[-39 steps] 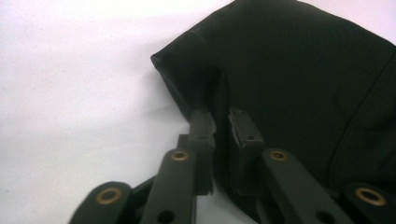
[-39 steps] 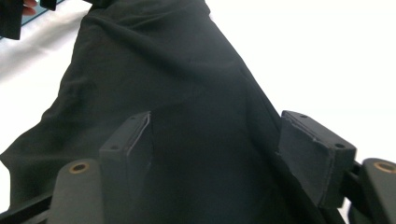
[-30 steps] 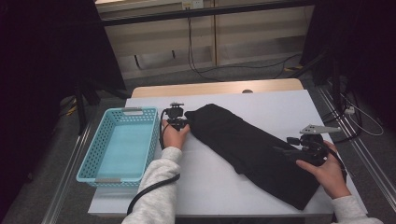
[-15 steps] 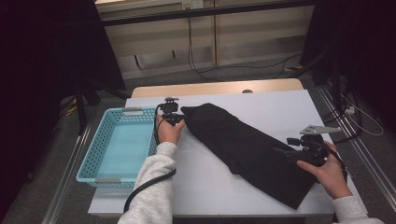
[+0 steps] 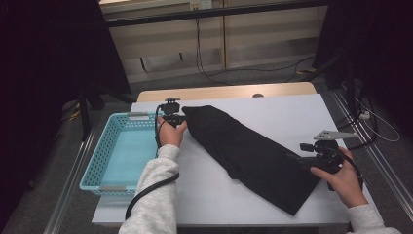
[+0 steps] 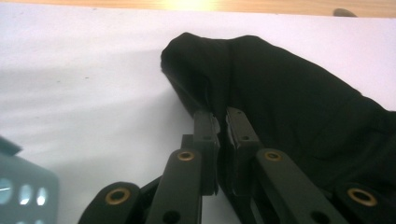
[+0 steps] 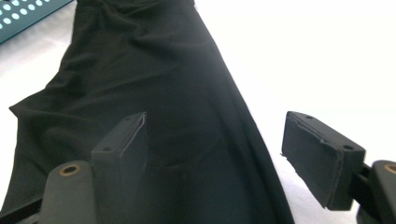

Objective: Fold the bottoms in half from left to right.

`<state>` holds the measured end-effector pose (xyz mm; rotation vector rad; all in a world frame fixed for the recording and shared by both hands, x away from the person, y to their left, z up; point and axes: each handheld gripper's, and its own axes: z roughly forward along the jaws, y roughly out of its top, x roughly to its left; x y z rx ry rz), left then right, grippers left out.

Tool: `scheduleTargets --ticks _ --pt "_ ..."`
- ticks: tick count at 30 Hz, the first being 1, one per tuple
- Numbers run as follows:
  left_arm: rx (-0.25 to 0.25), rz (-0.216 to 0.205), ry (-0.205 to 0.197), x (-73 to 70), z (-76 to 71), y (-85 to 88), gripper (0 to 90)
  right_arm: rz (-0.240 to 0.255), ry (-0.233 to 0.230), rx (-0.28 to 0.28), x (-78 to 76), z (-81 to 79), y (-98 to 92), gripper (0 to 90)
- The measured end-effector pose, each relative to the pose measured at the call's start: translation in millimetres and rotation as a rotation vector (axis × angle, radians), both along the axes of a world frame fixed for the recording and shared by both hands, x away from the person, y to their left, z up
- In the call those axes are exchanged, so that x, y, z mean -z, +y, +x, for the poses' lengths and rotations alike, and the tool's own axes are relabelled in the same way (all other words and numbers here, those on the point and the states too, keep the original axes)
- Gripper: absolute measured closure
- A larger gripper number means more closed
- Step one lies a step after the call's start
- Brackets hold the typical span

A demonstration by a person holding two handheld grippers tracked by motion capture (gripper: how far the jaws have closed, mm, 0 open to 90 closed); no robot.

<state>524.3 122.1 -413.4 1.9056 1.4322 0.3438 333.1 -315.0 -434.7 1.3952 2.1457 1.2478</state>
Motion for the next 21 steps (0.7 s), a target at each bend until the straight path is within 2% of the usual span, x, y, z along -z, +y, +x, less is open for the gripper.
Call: scheduleTargets --ticks 3,8,9,11,14,16,21 --pt "0.028 -0.018 -0.015 -1.2 -5.0 -6.2 84.3 -0.004 -0.001 -0.003 0.0 -0.3 1.5 22.6" --pt "0.104 -0.041 -0.047 -3.4 -17.2 -20.7 84.2 -0.005 -0.002 0.006 0.0 -0.4 2.2 21.8" --pt "0.104 -0.041 -0.047 -3.4 -17.2 -20.7 84.3 -0.005 -0.002 0.006 0.0 -0.4 2.2 21.8" --pt "0.155 -0.050 -0.061 -4.6 -25.6 -29.9 84.3 -0.006 0.000 0.009 0.6 -0.2 2.1 21.1" --pt "0.200 -0.050 -0.066 -4.4 -33.1 -37.5 84.2 -0.011 0.001 0.006 1.2 -0.1 2.9 21.1" --pt "0.218 -0.077 -0.067 -3.5 -37.4 -40.5 84.2 -0.012 0.001 0.002 1.5 -0.1 3.6 21.1" --pt "0.266 -0.083 -0.070 1.1 -47.9 -46.5 84.2 -0.012 0.003 0.005 1.7 -0.1 4.0 21.1"
